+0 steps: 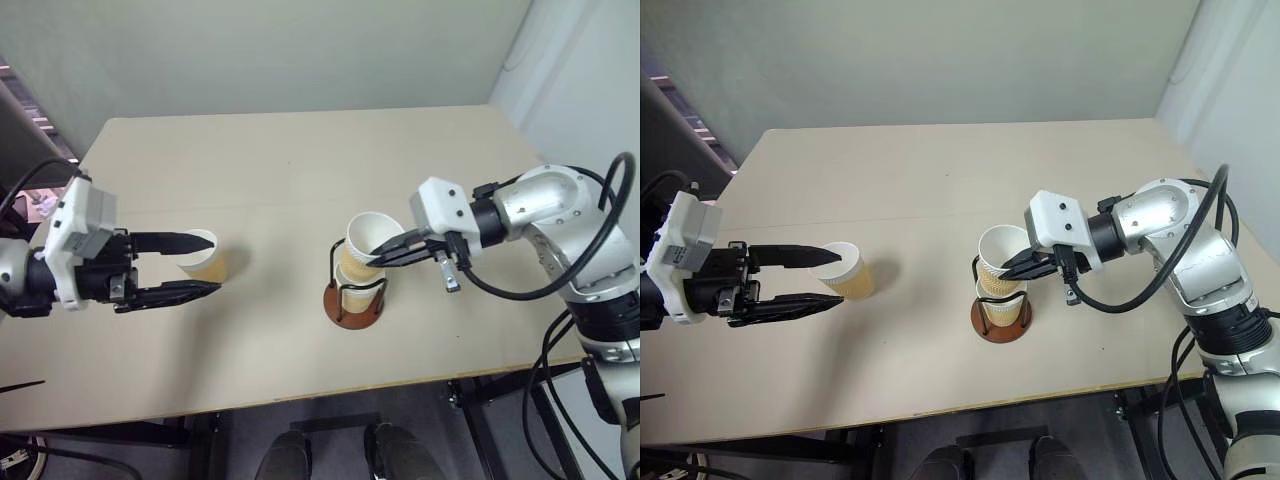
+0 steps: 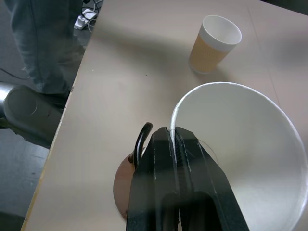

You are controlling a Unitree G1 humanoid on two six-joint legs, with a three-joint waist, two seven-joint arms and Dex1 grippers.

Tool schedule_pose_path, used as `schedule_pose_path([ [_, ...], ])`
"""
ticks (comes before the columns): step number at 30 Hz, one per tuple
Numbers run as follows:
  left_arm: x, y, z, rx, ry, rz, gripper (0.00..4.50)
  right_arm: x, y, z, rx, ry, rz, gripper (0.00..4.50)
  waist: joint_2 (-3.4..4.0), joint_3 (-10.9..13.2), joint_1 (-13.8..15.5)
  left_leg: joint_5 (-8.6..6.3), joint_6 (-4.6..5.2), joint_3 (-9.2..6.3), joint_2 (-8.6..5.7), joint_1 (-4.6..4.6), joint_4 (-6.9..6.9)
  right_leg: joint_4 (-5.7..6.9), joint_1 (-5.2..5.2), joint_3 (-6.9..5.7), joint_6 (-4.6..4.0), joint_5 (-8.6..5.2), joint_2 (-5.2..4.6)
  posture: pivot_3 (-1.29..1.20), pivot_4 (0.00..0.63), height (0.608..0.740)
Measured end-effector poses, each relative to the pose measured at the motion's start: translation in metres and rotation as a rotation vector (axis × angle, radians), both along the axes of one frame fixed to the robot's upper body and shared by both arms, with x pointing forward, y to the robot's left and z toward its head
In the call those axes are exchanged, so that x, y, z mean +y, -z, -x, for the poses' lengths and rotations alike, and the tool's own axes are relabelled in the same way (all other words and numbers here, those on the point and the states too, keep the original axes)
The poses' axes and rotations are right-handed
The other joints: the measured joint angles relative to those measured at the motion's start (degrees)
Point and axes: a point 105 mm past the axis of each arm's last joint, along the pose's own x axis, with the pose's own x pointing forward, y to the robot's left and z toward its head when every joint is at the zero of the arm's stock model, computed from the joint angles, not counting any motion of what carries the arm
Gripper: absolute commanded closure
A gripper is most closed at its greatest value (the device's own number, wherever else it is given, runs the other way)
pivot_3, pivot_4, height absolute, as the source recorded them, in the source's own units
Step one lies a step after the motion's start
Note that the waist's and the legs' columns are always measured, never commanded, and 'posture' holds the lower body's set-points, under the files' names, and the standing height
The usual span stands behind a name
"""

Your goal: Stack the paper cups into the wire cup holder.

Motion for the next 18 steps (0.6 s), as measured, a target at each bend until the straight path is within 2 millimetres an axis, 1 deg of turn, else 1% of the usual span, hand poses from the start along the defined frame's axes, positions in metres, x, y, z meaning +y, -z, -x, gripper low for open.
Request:
schedule_pose_path([
  [2, 0.001, 0.002, -0.001, 0.0, -0.012, -0.012, 1.22, 0.001, 0.002, 0.0, 0.004, -0.001, 0.004, 3.87, 0.0, 0.0, -0.03, 0.0, 0.0, -0.01, 0.0, 0.0, 0.0, 0.03, -0.02, 0.0, -0.02, 0.01, 0.0, 0.0, 0.15, 0.74],
  [5, 0.002, 0.003, -0.003, -0.015, -0.028, -0.026, 1.22, 0.002, 0.003, 0.0, 0.005, -0.004, 0.01, 2.94, 0.0, 0.0, -0.03, 0.0, 0.0, -0.02, 0.0, 0.0, -0.01, 0.06, -0.02, -0.01, -0.04, 0.02, 0.0, 0.0, 0.15, 0.74],
  [11, 0.011, 0.009, -0.011, -0.035, -0.074, -0.092, 1.22, -0.001, 0.004, -0.001, 0.007, 0.005, 0.02, 0.85, 0.0, 0.0, 0.0, -0.01, -0.01, -0.02, 0.0, 0.0, -0.02, 0.05, -0.04, -0.01, -0.05, 0.01, 0.0, 0.0, 0.15, 0.74],
  [13, 0.019, 0.012, -0.019, -0.049, -0.118, -0.144, 1.22, -0.011, -0.004, -0.001, 0.029, 0.033, -0.004, 0.15, -0.01, 0.0, 0.15, -0.03, -0.01, -0.02, 0.0, -0.06, -0.02, 0.04, -0.07, -0.01, -0.06, 0.0, -0.01, 0.0, 0.15, 0.74],
  [14, 0.024, 0.012, -0.024, -0.063, -0.136, -0.176, 1.22, -0.019, -0.013, -0.001, 0.047, 0.049, -0.049, 0.07, -0.02, 0.01, 0.33, -0.03, -0.02, -0.03, 0.0, -0.13, -0.02, 0.04, -0.1, -0.01, -0.06, 0.0, -0.01, 0.0, 0.15, 0.74],
  [17, 0.039, 0.006, -0.04, -0.117, -0.203, -0.267, 1.22, -0.052, -0.047, 0.001, 0.065, 0.125, -0.24, 0.07, -0.12, -0.05, 0.84, -0.04, -0.02, -0.05, -0.04, -0.17, -0.02, -0.02, -0.1, 0.0, -0.13, -0.04, -0.03, 0.0, 0.15, 0.74],
  [18, 0.04, 0.006, -0.044, -0.128, -0.21, -0.281, 1.22, -0.06, -0.052, 0.003, 0.074, 0.138, -0.276, 0.07, -0.16, -0.08, 0.86, -0.04, -0.02, -0.05, -0.04, -0.16, -0.02, -0.01, -0.1, 0.0, -0.16, -0.06, -0.02, 0.0, 0.15, 0.74],
])
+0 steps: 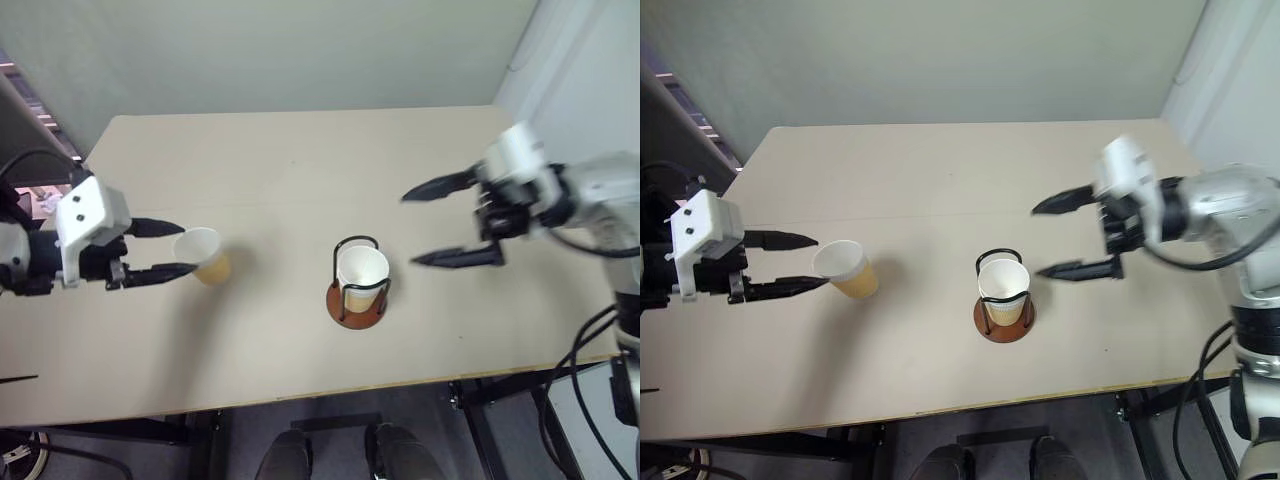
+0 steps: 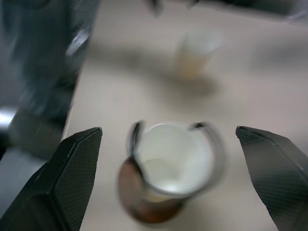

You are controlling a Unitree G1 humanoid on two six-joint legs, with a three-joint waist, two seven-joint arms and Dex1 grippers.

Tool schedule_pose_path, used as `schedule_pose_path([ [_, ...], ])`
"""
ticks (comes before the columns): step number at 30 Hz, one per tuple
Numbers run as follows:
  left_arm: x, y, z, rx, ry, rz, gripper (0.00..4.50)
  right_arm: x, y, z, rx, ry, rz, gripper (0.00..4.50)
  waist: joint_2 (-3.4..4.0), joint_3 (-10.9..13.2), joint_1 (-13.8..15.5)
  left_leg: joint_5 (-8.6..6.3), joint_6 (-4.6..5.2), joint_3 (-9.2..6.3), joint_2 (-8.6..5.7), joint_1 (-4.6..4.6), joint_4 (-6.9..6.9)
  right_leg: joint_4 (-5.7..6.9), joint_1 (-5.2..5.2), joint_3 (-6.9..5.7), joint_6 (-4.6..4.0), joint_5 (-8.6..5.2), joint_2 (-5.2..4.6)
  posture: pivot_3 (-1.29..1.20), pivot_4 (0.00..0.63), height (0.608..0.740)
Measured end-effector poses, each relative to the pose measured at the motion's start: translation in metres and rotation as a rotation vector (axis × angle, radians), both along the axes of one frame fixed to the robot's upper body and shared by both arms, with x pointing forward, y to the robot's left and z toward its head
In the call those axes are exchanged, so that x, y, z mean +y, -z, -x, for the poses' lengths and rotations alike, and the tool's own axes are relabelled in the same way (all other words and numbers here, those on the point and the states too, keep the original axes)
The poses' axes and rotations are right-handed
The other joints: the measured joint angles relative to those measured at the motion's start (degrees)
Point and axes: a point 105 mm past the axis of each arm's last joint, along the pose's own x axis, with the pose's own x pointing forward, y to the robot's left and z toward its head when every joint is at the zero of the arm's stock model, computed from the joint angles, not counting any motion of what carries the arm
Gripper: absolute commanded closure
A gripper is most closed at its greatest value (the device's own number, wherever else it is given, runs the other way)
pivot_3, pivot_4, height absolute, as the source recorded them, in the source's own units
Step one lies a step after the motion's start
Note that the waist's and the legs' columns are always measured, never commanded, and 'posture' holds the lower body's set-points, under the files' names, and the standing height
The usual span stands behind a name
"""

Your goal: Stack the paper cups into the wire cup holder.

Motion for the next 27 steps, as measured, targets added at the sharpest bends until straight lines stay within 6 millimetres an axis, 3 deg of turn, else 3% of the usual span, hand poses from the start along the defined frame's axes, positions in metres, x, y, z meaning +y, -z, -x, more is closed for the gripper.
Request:
schedule_pose_path([
  [3, -0.001, 0.01, -0.014, 0.006, 0.005, -0.081, 1.22, -0.018, 0.0, 0.014, 0.092, 0.001, -0.128, 0.07, -0.06, -0.03, 0.2, -0.02, -0.03, 0.05, -0.02, -0.03, 0.0, 0.0, -0.04, 0.03, -0.01, -0.05, 0.0, 0.0, 0.15, 0.74],
  [10, 0.007, 0.045, -0.04, 0.054, -0.007, -0.281, 1.22, -0.008, 0.001, 0.027, 0.1, 0.015, -0.174, 0.07, -0.05, -0.02, -0.77, -0.02, -0.03, -0.04, 0.02, -0.06, 0.0, 0.06, -0.16, 0.01, 0.12, 0.03, 0.07, 0.0, 0.15, 0.74],
  [13, 0.007, 0.056, -0.047, 0.074, -0.003, -0.337, 1.84, -0.007, 0.002, 0.027, 0.09, 0.037, -0.173, 0.0, -0.05, -0.02, -0.72, -0.02, -0.03, -0.03, 0.02, -0.1, 0.02, 0.04, -0.14, 0.01, 0.23, 0.1, 0.06, 0.0, 0.15, 0.74],
  [20, 0.012, 0.065, -0.05, 0.09, 0.009, -0.404, 4.37, -0.009, 0.007, 0.027, 0.086, 0.083, -0.15, 0.0, -0.05, -0.02, -0.63, -0.06, 0.03, -0.03, 0.02, -0.19, 0.04, -0.05, -0.16, 0.0, 0.62, 0.32, 0.04, 0.0, 0.15, 0.74],
  [24, 0.001, 0.064, -0.05, 0.098, 0.067, -0.37, 4.44, -0.008, 0.005, 0.028, 0.072, 0.089, -0.144, 0.0, -0.06, -0.03, -0.57, -0.06, 0.04, -0.04, 0.02, -0.21, 0.04, -0.04, -0.16, -0.01, 0.64, 0.33, 0.05, 0.0, 0.15, 0.74],
  [27, -0.019, 0.043, -0.048, 0.075, 0.165, -0.291, 4.44, -0.007, 0.003, 0.034, 0.067, 0.066, -0.144, 0.0, -0.07, -0.02, -0.47, -0.06, 0.04, -0.04, 0.01, -0.29, 0.08, -0.05, -0.19, -0.02, 0.67, 0.35, 0.05, 0.0, 0.15, 0.74],
])
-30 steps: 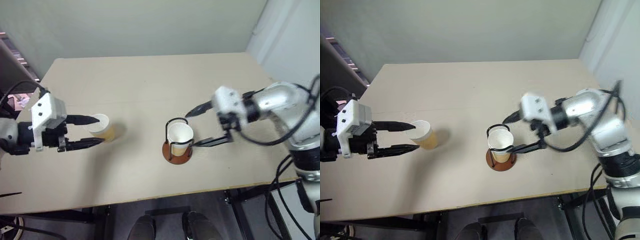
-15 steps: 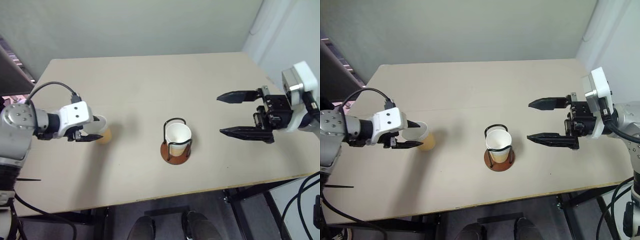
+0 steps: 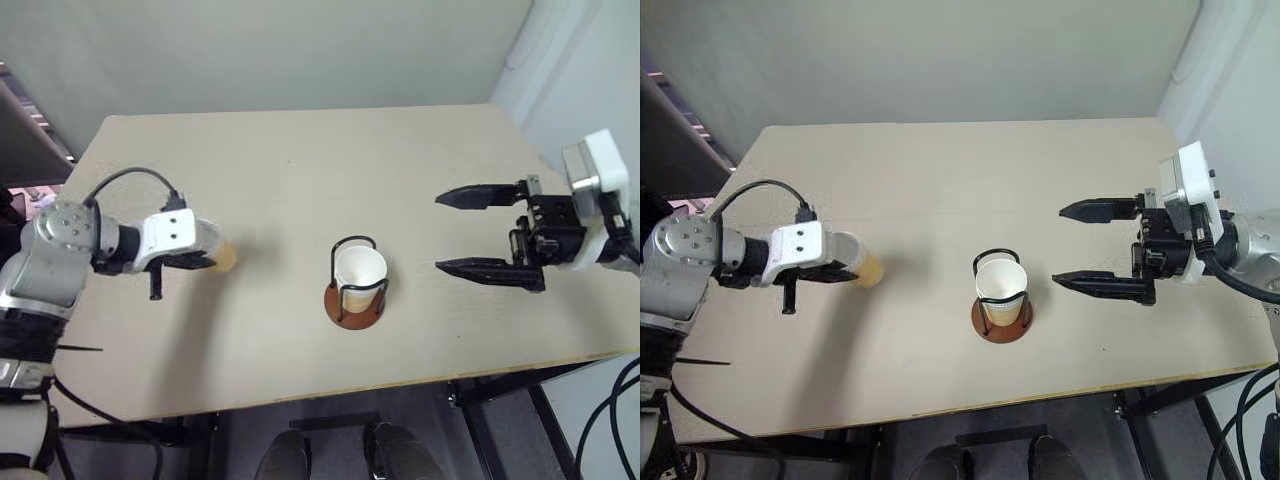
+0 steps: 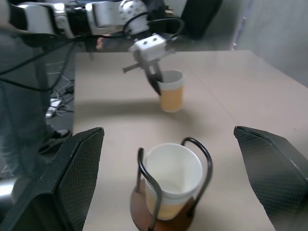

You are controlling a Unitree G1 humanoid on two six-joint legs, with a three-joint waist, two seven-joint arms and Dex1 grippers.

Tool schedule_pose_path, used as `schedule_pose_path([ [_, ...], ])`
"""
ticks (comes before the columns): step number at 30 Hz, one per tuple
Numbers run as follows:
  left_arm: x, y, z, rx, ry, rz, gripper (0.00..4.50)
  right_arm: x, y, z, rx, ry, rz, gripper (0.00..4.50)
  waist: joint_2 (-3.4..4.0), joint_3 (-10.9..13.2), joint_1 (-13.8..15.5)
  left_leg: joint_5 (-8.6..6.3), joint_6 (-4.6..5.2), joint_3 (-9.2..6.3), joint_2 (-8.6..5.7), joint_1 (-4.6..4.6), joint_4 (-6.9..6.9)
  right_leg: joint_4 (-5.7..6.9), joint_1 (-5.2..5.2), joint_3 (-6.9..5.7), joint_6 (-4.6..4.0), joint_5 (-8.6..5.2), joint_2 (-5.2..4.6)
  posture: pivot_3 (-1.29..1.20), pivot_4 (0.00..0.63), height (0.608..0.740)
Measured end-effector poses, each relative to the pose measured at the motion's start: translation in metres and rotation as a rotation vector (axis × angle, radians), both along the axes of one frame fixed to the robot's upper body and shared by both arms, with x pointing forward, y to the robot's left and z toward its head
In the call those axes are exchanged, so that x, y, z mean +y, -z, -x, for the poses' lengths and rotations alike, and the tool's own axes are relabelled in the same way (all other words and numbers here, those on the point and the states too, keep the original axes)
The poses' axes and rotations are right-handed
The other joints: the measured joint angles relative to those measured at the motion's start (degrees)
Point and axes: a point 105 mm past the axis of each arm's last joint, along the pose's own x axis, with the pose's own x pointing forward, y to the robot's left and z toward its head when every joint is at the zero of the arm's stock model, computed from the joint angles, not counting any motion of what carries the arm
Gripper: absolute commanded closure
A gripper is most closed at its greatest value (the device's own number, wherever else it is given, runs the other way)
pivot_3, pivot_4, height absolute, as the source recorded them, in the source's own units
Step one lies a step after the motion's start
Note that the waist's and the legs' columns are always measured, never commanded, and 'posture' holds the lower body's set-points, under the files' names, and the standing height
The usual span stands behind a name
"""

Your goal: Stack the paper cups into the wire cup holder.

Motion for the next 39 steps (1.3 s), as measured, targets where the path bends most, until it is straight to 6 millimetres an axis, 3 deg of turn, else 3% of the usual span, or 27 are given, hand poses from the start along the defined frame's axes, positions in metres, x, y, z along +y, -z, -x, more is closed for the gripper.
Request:
schedule_pose_path([
  [4, -0.037, -0.046, 0.011, -0.027, 0.2, 0.139, 4.44, -0.002, -0.002, 0.008, -0.012, -0.008, 0.011, 0.0, -0.01, -0.01, 0.48, -0.02, 0.03, 0.0, -0.02, -0.07, 0.04, -0.05, 0.02, 0.0, 0.04, 0.0, -0.01, 0.0, 0.15, 0.74],
  [8, -0.106, -0.116, 0.025, -0.158, 0.547, 0.267, 4.44, -0.004, -0.008, 0.012, -0.046, 0.016, 0.011, 0.0, -0.03, 0.0, 1.28, -0.16, 0.29, 0.02, -0.04, -0.18, 0.3, -0.11, 0.11, -0.01, 0.31, 0.14, -0.1, 0.0, 0.15, 0.74],
  [11, -0.136, -0.137, 0.033, -0.205, 0.698, 0.282, 4.44, -0.008, -0.009, 0.013, -0.065, 0.057, 0.016, 0.0, 0.09, -0.06, 1.01, -0.22, 0.4, 0.08, -0.07, -0.06, 0.35, -0.42, 0.31, 0.01, 0.51, 0.23, -0.13, 0.0, 0.15, 0.74],
  [14, -0.168, -0.124, 0.037, -0.149, 0.841, 0.25, 4.44, -0.013, -0.009, 0.015, -0.071, 0.101, 0.022, 0.0, 0.14, -0.03, 0.91, -0.23, 0.41, 0.07, -0.06, -0.13, 0.47, -0.61, 0.37, 0.05, 0.73, 0.35, -0.13, 0.0, 0.15, 0.74],
  [16, -0.178, -0.111, 0.037, -0.115, 0.888, 0.207, 4.44, -0.012, -0.009, 0.017, -0.086, 0.113, 0.037, 0.0, 0.2, 0.01, 0.69, -0.26, 0.47, 0.11, -0.06, -0.16, 0.52, -0.68, 0.37, 0.09, 0.82, 0.39, -0.11, 0.0, 0.15, 0.74],
  [26, -0.185, -0.074, 0.03, -0.064, 0.959, 0.086, 4.44, -0.015, -0.005, 0.024, -0.101, 0.184, 0.05, 0.0, 0.23, 0.01, 0.94, -0.45, 0.78, 0.07, -0.07, -0.46, 0.9, -0.91, 0.43, 0.08, 1.22, 0.42, -0.11, 0.0, 0.15, 0.74],
  [32, -0.187, -0.068, 0.031, -0.048, 0.978, 0.069, 4.44, -0.019, -0.003, 0.024, -0.101, 0.216, 0.06, 0.0, 0.22, 0.01, 1.27, -0.47, 0.82, 0.08, -0.11, -0.5, 0.96, -0.93, 0.46, 0.09, 1.3, 0.41, -0.15, 0.0, 0.15, 0.74],
  [35, -0.188, -0.065, 0.032, -0.04, 0.986, 0.061, 3.84, -0.019, -0.002, 0.024, -0.096, 0.22, 0.063, 0.0, 0.22, 0.01, 1.32, -0.47, 0.83, 0.08, -0.11, -0.5, 0.95, -0.93, 0.46, 0.09, 1.3, 0.41, -0.15, 0.0, 0.15, 0.74],
  [39, -0.192, -0.055, 0.031, -0.037, 1.007, 0.006, 2.43, -0.02, -0.002, 0.024, -0.095, 0.226, 0.06, 0.0, 0.22, 0.01, 1.33, -0.47, 0.83, 0.08, -0.12, -0.5, 0.97, -0.93, 0.47, 0.08, 1.32, 0.41, -0.14, 0.0, 0.15, 0.74],
])
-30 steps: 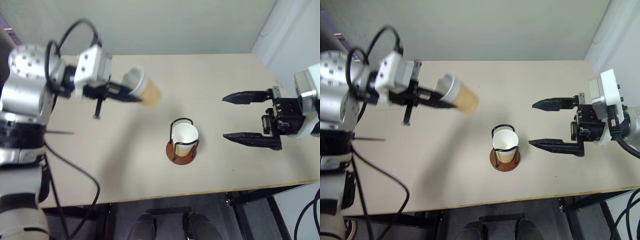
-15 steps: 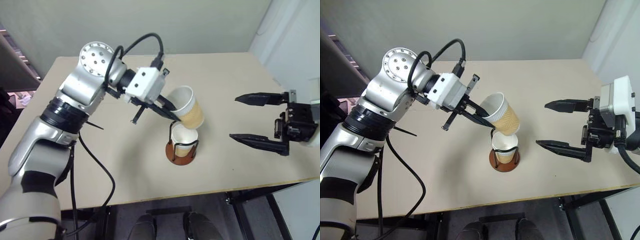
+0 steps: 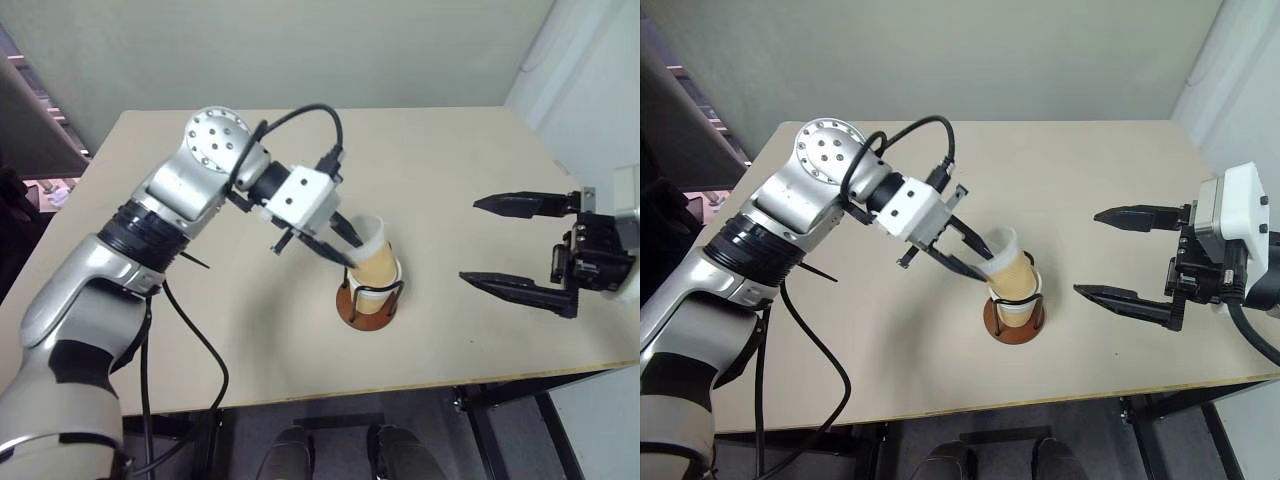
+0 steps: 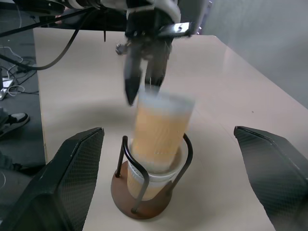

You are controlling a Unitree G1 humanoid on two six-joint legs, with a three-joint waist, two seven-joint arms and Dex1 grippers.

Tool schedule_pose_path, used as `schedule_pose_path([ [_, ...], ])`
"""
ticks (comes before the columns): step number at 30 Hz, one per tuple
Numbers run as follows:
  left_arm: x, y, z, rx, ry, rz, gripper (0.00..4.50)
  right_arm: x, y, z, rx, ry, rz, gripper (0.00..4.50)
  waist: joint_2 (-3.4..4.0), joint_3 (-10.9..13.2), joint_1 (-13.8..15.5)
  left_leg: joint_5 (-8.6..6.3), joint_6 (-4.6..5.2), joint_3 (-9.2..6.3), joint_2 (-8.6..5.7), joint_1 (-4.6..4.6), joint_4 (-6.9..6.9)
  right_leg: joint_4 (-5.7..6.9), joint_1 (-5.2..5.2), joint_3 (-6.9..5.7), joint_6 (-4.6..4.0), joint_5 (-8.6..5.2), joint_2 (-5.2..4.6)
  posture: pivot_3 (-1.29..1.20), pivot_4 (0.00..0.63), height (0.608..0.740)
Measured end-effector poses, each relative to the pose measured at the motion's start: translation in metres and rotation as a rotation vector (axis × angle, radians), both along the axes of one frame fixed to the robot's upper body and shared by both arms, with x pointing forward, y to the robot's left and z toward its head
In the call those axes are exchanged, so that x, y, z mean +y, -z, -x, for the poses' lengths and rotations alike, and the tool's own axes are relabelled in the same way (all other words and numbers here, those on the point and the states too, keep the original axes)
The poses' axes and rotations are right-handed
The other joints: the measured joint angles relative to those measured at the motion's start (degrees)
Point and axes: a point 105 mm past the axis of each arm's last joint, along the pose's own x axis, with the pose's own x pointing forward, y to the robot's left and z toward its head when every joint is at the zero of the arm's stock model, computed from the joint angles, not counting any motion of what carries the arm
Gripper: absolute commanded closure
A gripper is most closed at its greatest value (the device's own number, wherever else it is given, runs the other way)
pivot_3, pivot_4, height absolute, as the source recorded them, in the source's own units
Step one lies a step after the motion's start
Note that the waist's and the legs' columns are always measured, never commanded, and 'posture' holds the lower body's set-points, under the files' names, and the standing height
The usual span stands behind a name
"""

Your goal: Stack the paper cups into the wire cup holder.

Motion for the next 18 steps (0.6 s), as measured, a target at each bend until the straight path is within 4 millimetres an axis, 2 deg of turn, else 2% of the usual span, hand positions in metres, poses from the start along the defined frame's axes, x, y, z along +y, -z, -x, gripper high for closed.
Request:
schedule_pose_path([
  [6, -0.012, 0.007, -0.002, -0.038, 0.037, -0.017, 0.26, 0.0, 0.0, 0.0, -0.005, -0.002, -0.001, 0.0, 0.0, 0.0, 0.04, 0.0, 0.01, 0.01, -0.02, 0.0, 0.02, 0.0, 0.03, 0.0, 0.05, -0.01, 0.0, 0.0, 0.15, 0.74],
  [7, -0.013, 0.008, -0.002, -0.037, 0.041, -0.015, 0.03, 0.0, -0.001, 0.0, -0.007, -0.003, -0.002, 0.0, 0.0, 0.0, 0.04, 0.0, 0.01, 0.01, -0.02, 0.0, 0.02, 0.0, 0.03, 0.0, 0.06, -0.01, 0.0, 0.0, 0.15, 0.74],
  [10, -0.013, 0.003, -0.003, -0.04, 0.032, 0.008, 0.03, 0.0, -0.001, 0.0, -0.015, -0.005, -0.004, 0.0, 0.0, 0.0, 0.05, 0.0, 0.01, 0.01, -0.01, 0.0, 0.01, 0.0, 0.03, 0.0, 0.07, -0.02, 0.02, 0.0, 0.15, 0.74],
  [13, -0.004, -0.013, -0.005, -0.008, -0.028, 0.07, 0.03, 0.002, -0.002, -0.002, -0.012, -0.024, -0.009, 0.0, 0.0, 0.0, 0.0, 0.0, 0.01, 0.02, -0.02, 0.01, 0.01, 0.01, 0.03, 0.0, 0.08, -0.02, 0.03, 0.0, 0.15, 0.74],
  [14, 0.003, -0.019, -0.006, 0.012, -0.062, 0.095, 0.03, 0.004, -0.001, -0.002, -0.006, -0.04, -0.005, 0.0, 0.01, 0.0, -0.22, 0.0, 0.01, 0.03, -0.01, 0.03, 0.0, 0.01, 0.02, 0.02, 0.08, -0.02, 0.06, 0.0, 0.15, 0.74],
  [16, 0.031, -0.026, -0.007, 0.059, -0.165, 0.137, 0.03, 0.003, 0.005, -0.003, 0.022, -0.058, 0.013, 0.0, 0.11, -0.07, -0.79, 0.0, 0.0, 0.06, -0.01, 0.11, -0.09, 0.0, 0.02, 0.04, 0.08, -0.03, 0.1, 0.0, 0.15, 0.74],
  [18, 0.063, -0.02, -0.009, 0.153, -0.3, 0.164, 0.03, -0.006, 0.015, -0.009, 0.066, -0.043, 0.041, 0.0, 0.2, -0.12, -0.91, 0.0, -0.02, 0.03, 0.0, 0.17, -0.11, 0.05, 0.03, 0.06, 0.09, -0.09, 0.11, 0.0, 0.15, 0.74],
])
